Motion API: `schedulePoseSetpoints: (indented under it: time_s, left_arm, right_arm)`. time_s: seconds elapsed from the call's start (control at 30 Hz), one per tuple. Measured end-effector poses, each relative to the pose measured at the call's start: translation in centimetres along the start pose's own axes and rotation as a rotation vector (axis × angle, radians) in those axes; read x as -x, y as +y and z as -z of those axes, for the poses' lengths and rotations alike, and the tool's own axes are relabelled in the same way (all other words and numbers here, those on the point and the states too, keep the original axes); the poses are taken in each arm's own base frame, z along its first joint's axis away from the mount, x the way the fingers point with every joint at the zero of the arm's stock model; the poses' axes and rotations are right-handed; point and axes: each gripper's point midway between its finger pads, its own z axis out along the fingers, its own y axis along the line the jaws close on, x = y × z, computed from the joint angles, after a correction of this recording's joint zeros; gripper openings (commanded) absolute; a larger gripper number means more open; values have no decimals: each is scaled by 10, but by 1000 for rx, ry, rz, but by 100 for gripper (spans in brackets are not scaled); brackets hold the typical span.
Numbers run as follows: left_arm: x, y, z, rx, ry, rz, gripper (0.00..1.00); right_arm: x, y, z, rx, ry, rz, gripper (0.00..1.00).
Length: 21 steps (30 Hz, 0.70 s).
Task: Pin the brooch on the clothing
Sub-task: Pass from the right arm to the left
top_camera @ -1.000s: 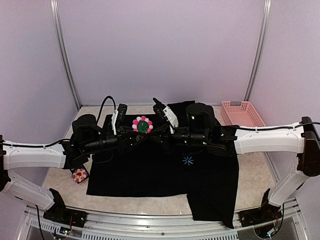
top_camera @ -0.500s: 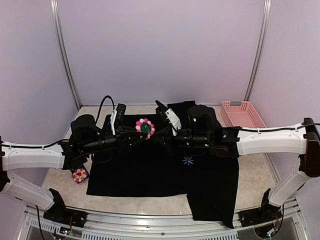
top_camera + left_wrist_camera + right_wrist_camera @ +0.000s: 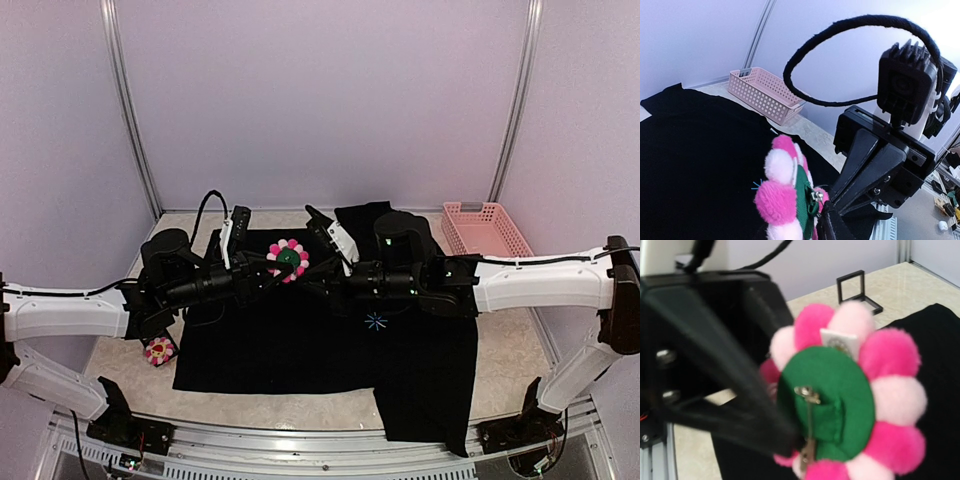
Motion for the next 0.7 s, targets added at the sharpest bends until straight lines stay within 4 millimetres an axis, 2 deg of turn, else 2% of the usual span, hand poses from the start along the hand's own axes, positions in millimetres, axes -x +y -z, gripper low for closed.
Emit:
schedulePoseSetpoints:
  time_s: [0.17, 0.27, 0.37, 0.43, 0.7]
  left_arm:
    - [1, -1, 0, -1, -6, -8, 1]
    - [1, -1, 0, -2, -7, -7, 1]
    - [1, -1, 0, -2, -7, -7, 9]
    - [1, -1, 0, -2, -5, -5, 10]
    - [-5, 2, -6, -2, 16, 1, 4]
  right_arm:
    - [-1, 2, 0, 6, 5, 10, 0]
    - [-1, 2, 0, 4, 3, 13, 0]
    - [0, 0, 0, -7, 0, 14, 0]
    - [0, -2, 0, -19, -2, 15, 0]
    - [0, -8, 0, -60, 0, 23, 0]
